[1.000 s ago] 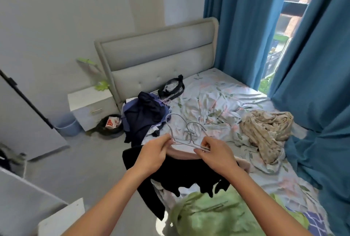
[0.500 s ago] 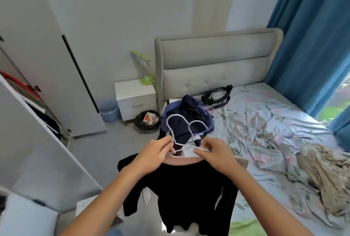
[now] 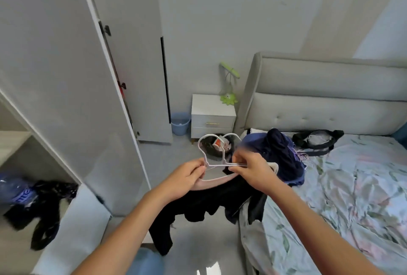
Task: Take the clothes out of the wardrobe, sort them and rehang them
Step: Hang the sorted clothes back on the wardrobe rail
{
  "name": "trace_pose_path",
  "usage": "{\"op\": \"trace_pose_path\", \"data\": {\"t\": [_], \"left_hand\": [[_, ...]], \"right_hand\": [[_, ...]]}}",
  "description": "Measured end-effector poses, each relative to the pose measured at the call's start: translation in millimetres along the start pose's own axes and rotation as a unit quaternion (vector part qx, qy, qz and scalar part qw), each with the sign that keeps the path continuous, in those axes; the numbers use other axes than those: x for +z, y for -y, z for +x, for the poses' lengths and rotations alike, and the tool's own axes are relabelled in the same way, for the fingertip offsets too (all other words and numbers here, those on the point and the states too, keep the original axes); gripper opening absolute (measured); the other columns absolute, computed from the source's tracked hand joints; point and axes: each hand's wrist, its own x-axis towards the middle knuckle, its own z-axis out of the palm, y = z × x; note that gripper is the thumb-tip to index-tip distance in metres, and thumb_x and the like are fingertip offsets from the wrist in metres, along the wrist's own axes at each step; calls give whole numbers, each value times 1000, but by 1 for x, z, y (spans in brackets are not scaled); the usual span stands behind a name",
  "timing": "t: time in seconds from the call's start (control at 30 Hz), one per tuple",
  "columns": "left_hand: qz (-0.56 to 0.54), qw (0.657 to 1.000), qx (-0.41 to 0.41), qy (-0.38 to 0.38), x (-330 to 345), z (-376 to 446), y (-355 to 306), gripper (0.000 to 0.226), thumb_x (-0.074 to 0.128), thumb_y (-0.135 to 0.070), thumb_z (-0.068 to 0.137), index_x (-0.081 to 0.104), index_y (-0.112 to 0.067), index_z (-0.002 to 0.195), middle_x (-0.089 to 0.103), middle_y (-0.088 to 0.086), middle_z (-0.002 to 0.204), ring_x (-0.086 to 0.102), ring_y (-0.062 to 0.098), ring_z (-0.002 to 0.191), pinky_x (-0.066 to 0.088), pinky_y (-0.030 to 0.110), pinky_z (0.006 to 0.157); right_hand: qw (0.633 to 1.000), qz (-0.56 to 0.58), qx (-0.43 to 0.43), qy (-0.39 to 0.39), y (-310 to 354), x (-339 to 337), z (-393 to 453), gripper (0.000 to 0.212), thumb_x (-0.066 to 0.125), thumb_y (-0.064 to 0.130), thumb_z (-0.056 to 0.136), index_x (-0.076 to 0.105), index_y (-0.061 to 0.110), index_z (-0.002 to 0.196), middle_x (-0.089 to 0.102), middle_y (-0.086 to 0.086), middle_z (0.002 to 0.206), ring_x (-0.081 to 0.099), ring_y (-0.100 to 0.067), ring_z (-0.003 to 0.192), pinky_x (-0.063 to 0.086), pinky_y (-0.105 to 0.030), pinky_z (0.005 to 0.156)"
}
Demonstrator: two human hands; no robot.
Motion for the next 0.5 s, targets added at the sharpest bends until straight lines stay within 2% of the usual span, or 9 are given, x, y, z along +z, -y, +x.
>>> {"op": "trace_pose_path", "data": {"t": [0.07, 0.17, 0.23, 0.3, 0.4, 0.5], "left_hand": [[-9, 1000, -15, -24, -10, 4, 7, 23, 47, -47, 103, 63, -34, 93, 66, 0, 90, 63, 23, 89, 52, 47, 92], [-11, 997, -37, -62, -20, 16, 13, 23, 47, -36, 110, 63, -32, 94, 57, -21, 70, 50, 1, 65, 46, 33, 73], [-7, 996, -49, -80, -25, 27, 13, 19, 47, -36, 110, 62, -34, 100, 57, -27, 74, 51, -1, 68, 46, 31, 74], [-16, 994, -55, -96, -27, 42, 15, 14, 47, -38, 110, 60, -38, 104, 59, -23, 80, 53, 3, 71, 48, 32, 76], [-14, 990, -71, -123, -28, 73, 18, 6, 48, -40, 109, 54, -37, 108, 55, -7, 84, 51, 11, 73, 48, 36, 73], [-14, 985, -117, -125, -29, 112, 18, 14, 49, -39, 109, 62, -36, 109, 67, -2, 102, 63, 14, 91, 51, 34, 86]], "right_hand": [[1000, -4, -17, 0, 7, 5, 19, 33, 80, 31, 87, 49, 40, 80, 62, 12, 78, 59, -8, 77, 53, -40, 76], [1000, 1, -25, -9, 12, 12, 45, 35, 79, 27, 89, 47, 37, 80, 62, 11, 78, 57, -9, 77, 50, -39, 75], [999, 14, -26, -14, 10, 17, 63, 32, 79, 27, 89, 49, 35, 83, 63, 10, 81, 58, -11, 79, 49, -39, 75], [999, 25, -23, -16, 4, 21, 82, 32, 79, 28, 89, 48, 34, 85, 64, 9, 83, 59, -13, 81, 49, -38, 74], [999, 29, -17, -21, -12, 25, 115, 38, 78, 28, 89, 42, 36, 82, 62, 8, 82, 57, -13, 82, 45, -32, 68], [999, 14, -17, -23, -32, 24, 150, 37, 78, 28, 89, 43, 33, 79, 61, 8, 80, 56, -12, 83, 38, -26, 65]]}}
